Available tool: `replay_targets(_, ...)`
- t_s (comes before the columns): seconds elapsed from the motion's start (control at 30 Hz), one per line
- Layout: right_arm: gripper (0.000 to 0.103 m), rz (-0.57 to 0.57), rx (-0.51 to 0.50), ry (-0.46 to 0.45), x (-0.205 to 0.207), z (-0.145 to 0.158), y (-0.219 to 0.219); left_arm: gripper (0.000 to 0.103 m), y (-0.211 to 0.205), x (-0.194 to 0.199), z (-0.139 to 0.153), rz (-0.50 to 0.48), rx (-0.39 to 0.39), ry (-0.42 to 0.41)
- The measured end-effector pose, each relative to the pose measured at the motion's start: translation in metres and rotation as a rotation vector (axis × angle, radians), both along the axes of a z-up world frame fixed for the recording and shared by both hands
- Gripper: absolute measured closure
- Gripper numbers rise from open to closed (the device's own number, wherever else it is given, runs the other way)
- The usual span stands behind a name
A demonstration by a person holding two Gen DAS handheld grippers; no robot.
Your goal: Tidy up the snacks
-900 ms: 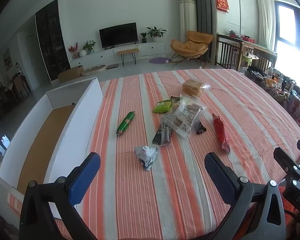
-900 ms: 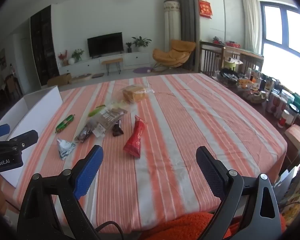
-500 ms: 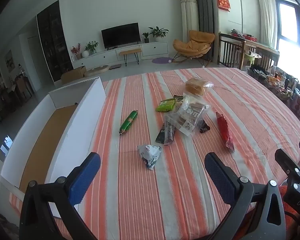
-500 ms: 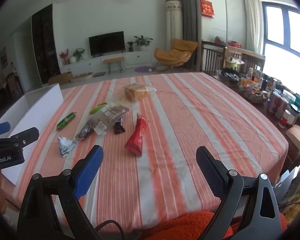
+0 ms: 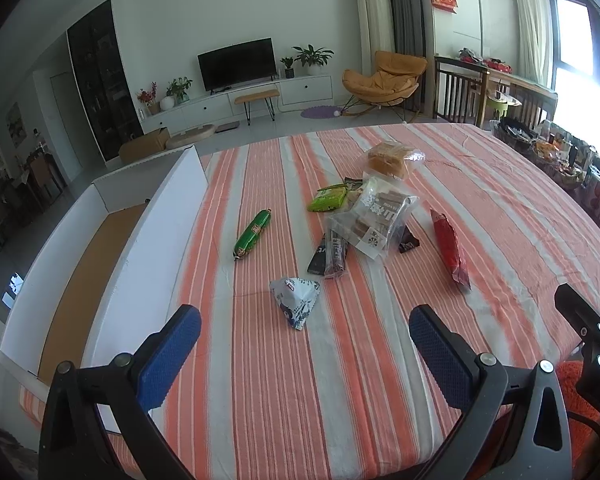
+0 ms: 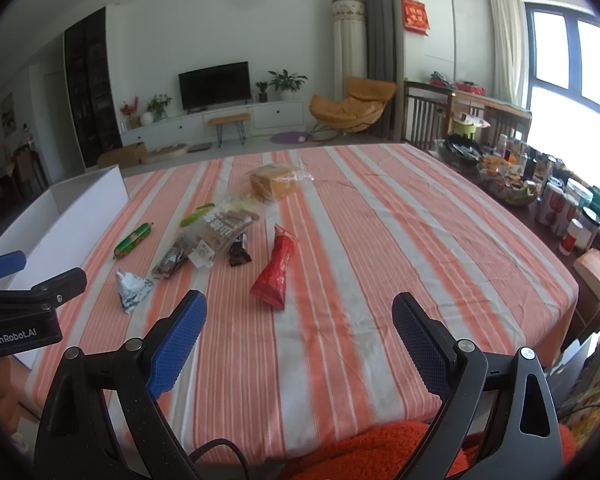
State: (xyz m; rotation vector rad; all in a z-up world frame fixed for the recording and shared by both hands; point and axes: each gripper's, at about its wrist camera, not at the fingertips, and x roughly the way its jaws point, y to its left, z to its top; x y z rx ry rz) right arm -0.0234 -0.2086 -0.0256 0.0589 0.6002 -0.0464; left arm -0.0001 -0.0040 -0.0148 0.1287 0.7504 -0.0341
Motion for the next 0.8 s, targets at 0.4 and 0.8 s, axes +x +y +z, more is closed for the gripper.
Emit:
replay_targets(0.4, 0.007, 0.002, 0.001, 0.003, 0.0, -0.005, 0.0, 0.0, -0.002, 0.002, -0.003, -0.004, -0.005, 0.014)
replay_targets(0.8, 0.007, 0.004, 0.004, 0.009, 0.001, -0.01, 0.002, 0.0, -0.002, 0.001, -0.005, -0.005, -0.005, 0.019)
